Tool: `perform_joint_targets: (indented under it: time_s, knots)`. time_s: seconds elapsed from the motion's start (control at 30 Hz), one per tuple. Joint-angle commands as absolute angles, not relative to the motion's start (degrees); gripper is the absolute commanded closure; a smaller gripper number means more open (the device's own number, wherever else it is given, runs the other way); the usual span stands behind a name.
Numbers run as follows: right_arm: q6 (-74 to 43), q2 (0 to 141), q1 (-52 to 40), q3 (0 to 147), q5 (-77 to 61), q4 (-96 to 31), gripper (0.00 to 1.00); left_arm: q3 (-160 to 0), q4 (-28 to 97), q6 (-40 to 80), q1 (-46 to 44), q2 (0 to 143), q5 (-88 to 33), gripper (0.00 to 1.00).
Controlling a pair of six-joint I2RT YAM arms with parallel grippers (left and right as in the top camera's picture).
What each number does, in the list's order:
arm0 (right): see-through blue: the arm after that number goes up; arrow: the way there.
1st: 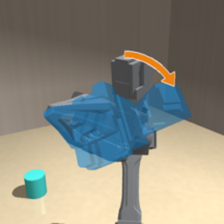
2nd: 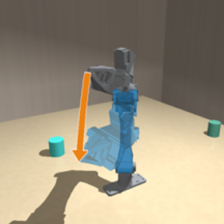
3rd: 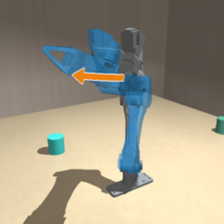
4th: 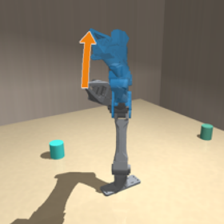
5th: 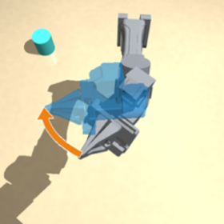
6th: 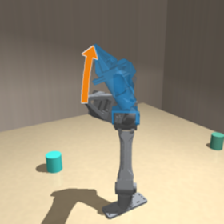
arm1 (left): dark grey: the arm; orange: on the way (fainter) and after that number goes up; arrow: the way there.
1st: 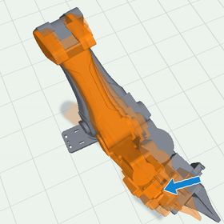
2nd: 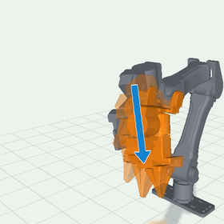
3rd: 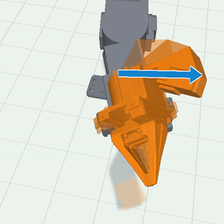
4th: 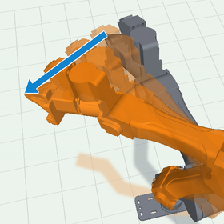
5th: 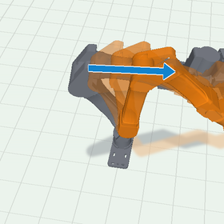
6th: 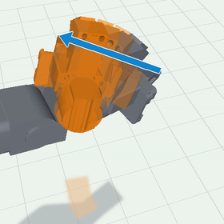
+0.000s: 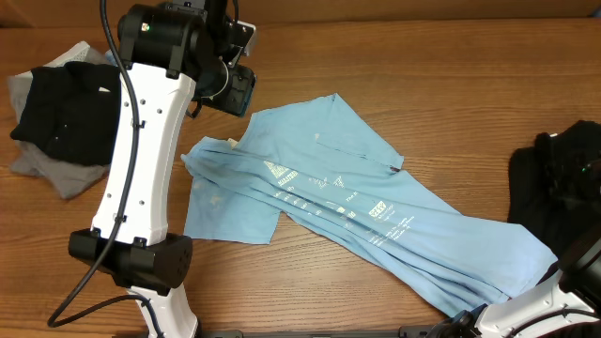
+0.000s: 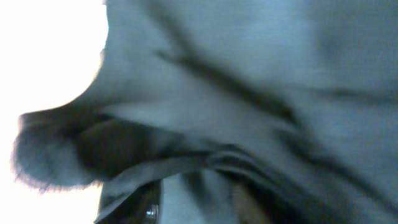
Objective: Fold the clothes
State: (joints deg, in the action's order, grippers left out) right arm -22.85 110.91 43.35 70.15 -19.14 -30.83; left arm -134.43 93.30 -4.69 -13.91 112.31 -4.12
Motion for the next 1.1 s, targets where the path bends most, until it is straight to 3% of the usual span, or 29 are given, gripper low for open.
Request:
perform_joint_targets:
  time_s: [0.0, 0.2, 0.4, 0.53, 0.7, 0.8, 1.07]
  knots:
    - [-17.9, 106.4, 43.0, 75.3, -31.8, -31.2, 0.49, -134.1, 94.1, -5.4, -14.3, 113.0, -4.2, 0.42]
    - [-17.9, 99.9, 36.8, 77.9, -38.3, -35.7, 0.45, -134.1, 96.0, -5.4, -14.3, 113.0, -1.4, 0.37]
    - [-15.9, 98.5, 21.1, 77.7, -37.0, -43.7, 0.45, -134.1, 95.8, -5.1, -14.3, 113.0, -1.0, 0.36]
    - [-14.5, 98.8, 7.9, 77.2, -28.5, -42.8, 0.34, -134.1, 95.8, -5.1, -14.3, 113.0, -1.1, 0.36]
    - [-13.5, 101.8, -4.5, 77.2, -3.9, -38.7, 0.23, -134.1, 96.1, -5.1, -14.3, 113.0, -1.1, 0.35]
    - [-13.1, 105.2, -6.2, 77.2, 1.0, -36.8, 0.21, -134.1, 96.4, -5.2, -14.3, 113.0, -1.1, 0.35]
    - [-6.3, 112.8, -5.7, 77.2, -8.5, -38.1, 0.24, -134.1, 96.8, -5.2, -14.3, 113.0, -1.1, 0.35]
